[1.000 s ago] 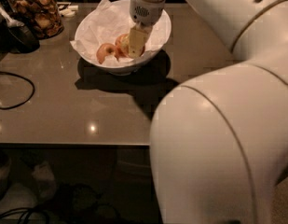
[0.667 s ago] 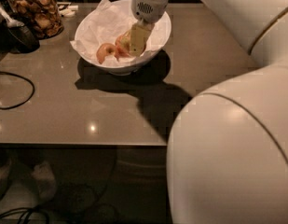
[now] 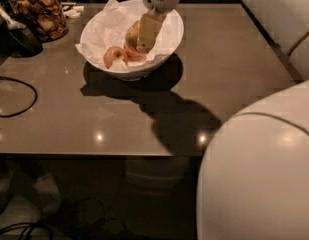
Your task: Pick apple from white bowl
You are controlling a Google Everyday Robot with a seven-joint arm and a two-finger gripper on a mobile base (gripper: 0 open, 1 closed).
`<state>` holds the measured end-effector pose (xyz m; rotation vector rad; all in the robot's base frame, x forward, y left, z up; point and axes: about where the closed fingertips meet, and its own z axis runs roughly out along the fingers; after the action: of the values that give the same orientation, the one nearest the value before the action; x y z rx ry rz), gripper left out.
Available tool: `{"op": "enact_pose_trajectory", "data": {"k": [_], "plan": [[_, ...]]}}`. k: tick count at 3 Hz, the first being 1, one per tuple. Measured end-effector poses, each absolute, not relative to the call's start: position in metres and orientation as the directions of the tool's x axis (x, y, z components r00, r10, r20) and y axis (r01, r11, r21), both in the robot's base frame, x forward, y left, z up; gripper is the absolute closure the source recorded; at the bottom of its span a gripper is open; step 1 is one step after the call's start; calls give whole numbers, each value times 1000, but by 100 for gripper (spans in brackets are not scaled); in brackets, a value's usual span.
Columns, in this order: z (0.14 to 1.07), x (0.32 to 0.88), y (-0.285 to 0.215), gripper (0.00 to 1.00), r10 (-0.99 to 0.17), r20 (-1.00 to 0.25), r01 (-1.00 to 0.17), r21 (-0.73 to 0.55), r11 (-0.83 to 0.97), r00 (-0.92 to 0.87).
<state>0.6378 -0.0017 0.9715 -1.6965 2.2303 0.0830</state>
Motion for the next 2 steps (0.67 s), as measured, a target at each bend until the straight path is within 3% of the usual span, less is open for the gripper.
{"op": "enact_pose_trajectory", "data": {"k": [2], "plan": [[1026,614,12,100,-927,-336,-950,-200,241,-164]]}}
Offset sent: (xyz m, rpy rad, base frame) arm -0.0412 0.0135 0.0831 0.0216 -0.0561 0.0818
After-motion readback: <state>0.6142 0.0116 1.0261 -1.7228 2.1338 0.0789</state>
